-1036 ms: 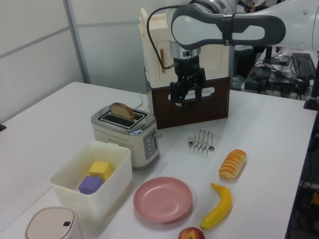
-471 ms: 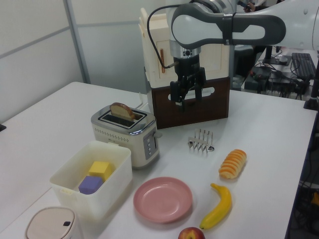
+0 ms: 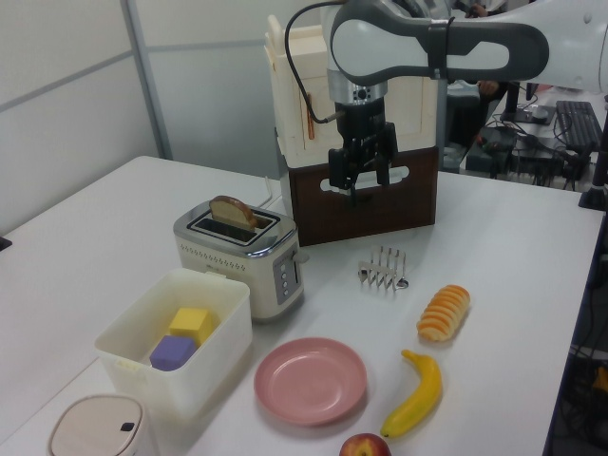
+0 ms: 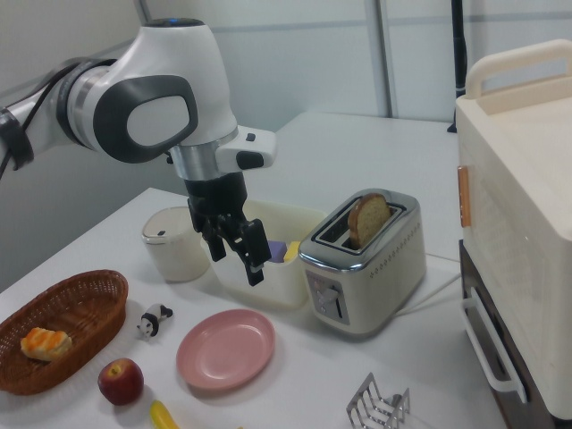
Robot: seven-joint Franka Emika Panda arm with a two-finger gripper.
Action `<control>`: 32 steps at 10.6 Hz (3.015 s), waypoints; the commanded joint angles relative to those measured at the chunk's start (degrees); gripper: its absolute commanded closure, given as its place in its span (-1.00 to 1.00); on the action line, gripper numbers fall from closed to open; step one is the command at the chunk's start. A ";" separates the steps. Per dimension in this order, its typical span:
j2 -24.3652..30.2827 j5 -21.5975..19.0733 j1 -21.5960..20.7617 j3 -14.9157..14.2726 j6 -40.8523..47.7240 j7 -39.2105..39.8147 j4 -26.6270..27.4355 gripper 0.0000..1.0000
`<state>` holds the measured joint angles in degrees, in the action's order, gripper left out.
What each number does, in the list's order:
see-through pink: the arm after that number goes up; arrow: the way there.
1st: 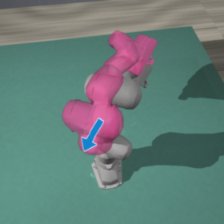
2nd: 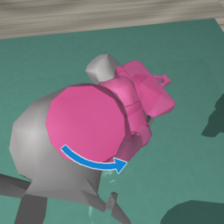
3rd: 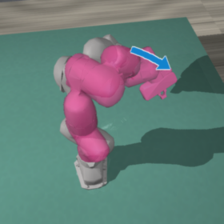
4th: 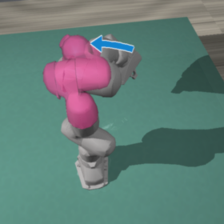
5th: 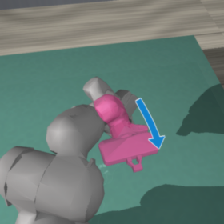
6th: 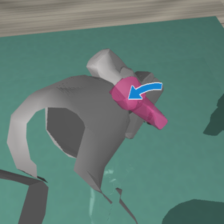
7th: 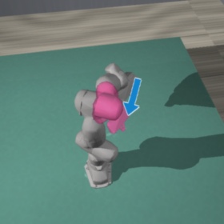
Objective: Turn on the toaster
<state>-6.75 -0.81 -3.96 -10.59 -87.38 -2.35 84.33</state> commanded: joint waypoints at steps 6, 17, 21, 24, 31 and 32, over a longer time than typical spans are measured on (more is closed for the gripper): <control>-0.28 0.46 -1.14 -0.31 0.81 1.03 0.92 -1.00; -3.88 -0.33 -2.19 0.22 -8.93 2.60 1.01 0.17; -10.72 -0.24 -1.75 -0.49 -23.15 4.37 1.01 1.00; -15.04 -0.24 -1.49 -0.49 -30.12 4.37 0.92 1.00; -21.99 0.99 -1.23 -0.49 -35.49 6.64 1.36 1.00; -22.08 0.90 -0.97 -0.49 -35.49 7.53 1.88 1.00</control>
<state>-28.44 -0.79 -5.16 -10.68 -121.34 2.05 85.03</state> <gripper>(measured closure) 0.991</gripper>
